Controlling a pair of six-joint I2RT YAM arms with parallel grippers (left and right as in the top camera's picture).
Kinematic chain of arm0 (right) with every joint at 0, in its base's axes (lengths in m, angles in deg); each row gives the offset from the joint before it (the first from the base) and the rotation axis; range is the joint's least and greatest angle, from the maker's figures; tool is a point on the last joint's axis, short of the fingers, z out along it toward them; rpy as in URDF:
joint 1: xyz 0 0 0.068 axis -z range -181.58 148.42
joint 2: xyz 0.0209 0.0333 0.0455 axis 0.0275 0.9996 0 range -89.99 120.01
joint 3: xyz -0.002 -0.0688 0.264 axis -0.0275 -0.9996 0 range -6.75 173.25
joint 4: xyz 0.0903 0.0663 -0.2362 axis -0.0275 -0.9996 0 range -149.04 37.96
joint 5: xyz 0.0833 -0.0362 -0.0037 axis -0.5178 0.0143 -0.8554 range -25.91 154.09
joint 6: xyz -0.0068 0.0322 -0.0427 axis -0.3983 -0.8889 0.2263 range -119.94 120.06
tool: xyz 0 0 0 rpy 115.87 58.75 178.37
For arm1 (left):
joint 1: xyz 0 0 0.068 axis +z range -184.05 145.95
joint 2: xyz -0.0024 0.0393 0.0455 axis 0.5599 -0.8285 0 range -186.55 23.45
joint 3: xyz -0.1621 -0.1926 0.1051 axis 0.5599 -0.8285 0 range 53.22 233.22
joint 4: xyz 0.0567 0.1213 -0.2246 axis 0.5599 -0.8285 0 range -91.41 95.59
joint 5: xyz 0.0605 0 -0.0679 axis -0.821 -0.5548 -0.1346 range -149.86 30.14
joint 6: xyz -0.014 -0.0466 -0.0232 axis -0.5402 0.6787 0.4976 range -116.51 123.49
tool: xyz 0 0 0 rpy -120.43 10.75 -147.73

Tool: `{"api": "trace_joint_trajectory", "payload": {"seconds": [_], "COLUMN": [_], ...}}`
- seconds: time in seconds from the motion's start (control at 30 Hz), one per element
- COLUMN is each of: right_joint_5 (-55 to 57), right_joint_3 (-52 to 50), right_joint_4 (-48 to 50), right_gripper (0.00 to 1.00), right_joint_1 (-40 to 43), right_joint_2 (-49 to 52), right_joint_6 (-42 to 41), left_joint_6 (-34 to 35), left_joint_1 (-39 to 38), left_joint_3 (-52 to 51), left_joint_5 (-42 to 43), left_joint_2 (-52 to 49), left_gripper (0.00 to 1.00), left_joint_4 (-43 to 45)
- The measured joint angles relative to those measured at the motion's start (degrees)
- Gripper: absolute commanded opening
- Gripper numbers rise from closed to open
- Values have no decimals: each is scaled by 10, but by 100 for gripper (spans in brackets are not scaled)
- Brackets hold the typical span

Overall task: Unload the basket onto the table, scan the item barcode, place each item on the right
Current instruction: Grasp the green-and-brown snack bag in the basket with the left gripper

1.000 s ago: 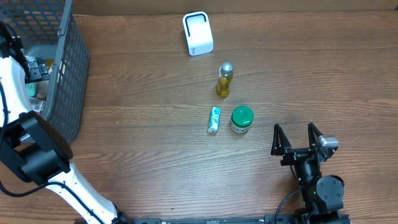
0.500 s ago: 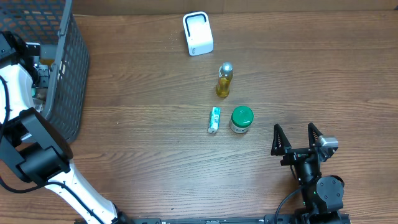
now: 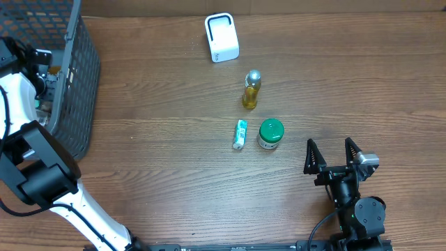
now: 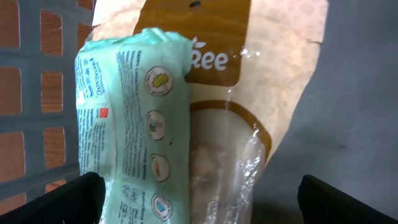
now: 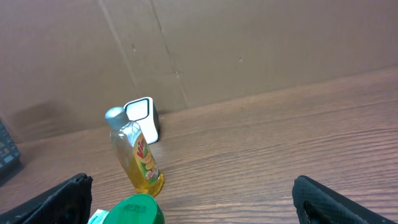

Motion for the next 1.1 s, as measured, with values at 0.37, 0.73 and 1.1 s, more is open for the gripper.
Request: {"api": "trace_joint_trajectory", "payload": {"seconds": [0.37, 0.73, 1.1], "right_joint_5": [0, 0, 0], "right_joint_3": [0, 0, 0], "right_joint_4": [0, 0, 0], "right_gripper": [100, 100, 100], "right_joint_1": [0, 0, 0], "right_joint_2": [0, 0, 0], "right_joint_6": [0, 0, 0], "left_joint_6": [0, 7, 125], "left_joint_1": [3, 3, 3], "left_joint_3": [0, 24, 54], "left_joint_5": [-42, -62, -47], "left_joint_2": [-43, -43, -10], "left_gripper": [77, 11, 8], "left_joint_4": [7, 6, -19]}}
